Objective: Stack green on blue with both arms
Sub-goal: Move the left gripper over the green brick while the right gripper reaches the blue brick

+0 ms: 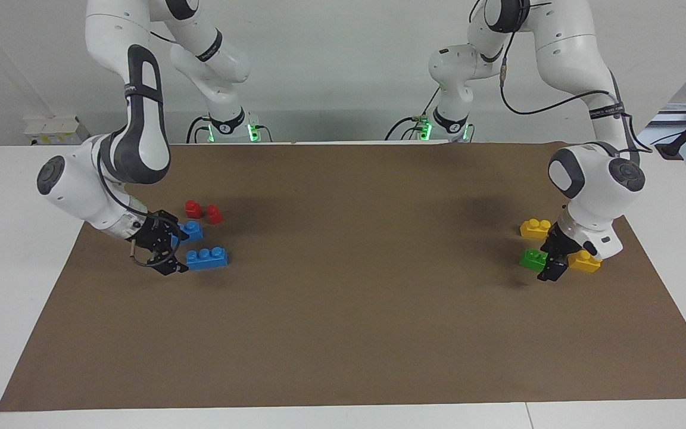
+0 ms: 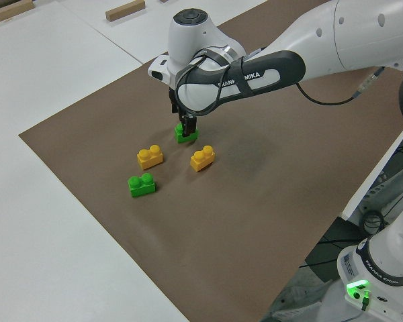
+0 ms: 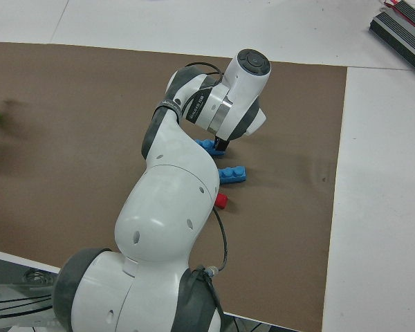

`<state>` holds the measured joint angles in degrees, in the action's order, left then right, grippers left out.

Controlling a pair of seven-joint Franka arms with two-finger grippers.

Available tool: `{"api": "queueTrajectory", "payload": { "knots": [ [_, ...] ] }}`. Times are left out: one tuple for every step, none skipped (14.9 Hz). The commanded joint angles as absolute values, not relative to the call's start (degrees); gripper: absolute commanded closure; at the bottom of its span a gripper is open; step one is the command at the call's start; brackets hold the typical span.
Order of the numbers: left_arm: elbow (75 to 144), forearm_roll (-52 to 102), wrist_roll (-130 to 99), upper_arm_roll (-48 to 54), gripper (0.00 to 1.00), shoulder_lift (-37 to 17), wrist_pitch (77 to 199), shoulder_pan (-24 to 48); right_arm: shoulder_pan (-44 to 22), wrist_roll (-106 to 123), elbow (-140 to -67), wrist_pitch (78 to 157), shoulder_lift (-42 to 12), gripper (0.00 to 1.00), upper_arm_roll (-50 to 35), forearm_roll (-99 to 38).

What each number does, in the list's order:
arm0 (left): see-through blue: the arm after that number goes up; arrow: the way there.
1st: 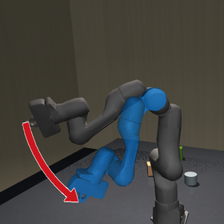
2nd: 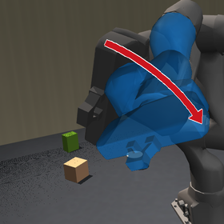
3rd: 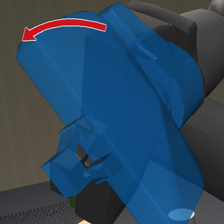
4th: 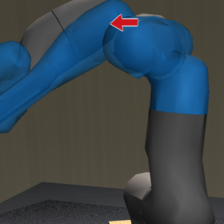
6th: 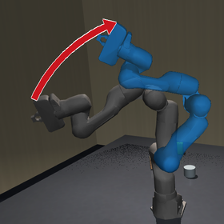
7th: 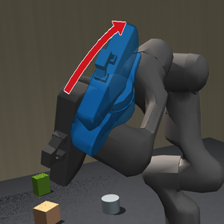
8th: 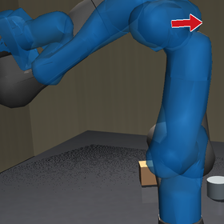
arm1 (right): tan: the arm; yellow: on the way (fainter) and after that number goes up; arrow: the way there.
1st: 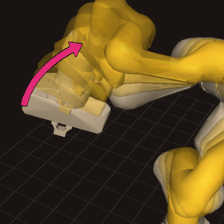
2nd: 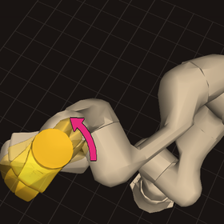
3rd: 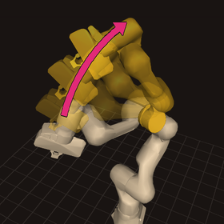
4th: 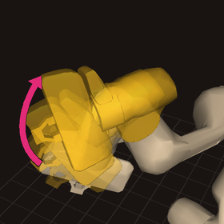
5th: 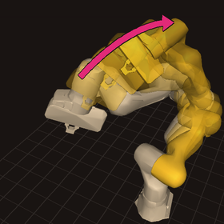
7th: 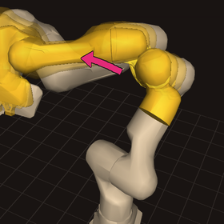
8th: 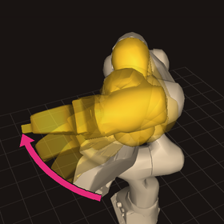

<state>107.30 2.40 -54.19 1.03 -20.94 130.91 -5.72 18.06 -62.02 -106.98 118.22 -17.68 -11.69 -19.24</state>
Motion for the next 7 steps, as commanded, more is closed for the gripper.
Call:
{"api": "queueTrajectory", "payload": {
  "knots": [
    [107.0, 2.7, -54.2, 1.1, 0.00, -22.2, 132.4, -6.4, 18.3, -59.8, -108.5, 120.7, -17.7, 0.00, -11.8, -20.8],
    [107.0, 2.7, -54.1, 1.1, 0.00, -22.5, 132.4, -6.7, 18.3, -59.2, -108.8, 120.8, -17.7, 0.00, -11.9, -20.9],
    [107.0, 2.6, -54.1, 1.2, 0.00, -22.6, 132.5, -6.7, 18.3, -59.0, -109.0, 120.9, -17.8, 0.00, -11.9, -21.2],
    [107.0, 2.5, -54.1, 1.1, 0.00, -22.6, 132.5, -6.9, 18.3, -58.8, -109.1, 120.9, -17.9, 0.00, -11.8, -21.8],
    [107.0, 2.5, -54.0, 1.2, 0.00, -22.7, 132.5, -7.0, 18.4, -58.2, -109.2, 120.9, -18.0, 0.00, -11.8, -21.9],
    [107.0, 2.5, -54.0, 1.1, 0.00, -22.8, 132.6, -7.0, 18.5, -57.5, -109.6, 121.1, -18.0, 0.00, -11.8, -21.9],
    [107.0, 2.5, -54.0, 1.2, 0.00, -22.8, 132.9, -7.0, 18.5, -57.2, -109.9, 121.4, -17.9, 0.00, -11.8, -22.0]
  ]
}}
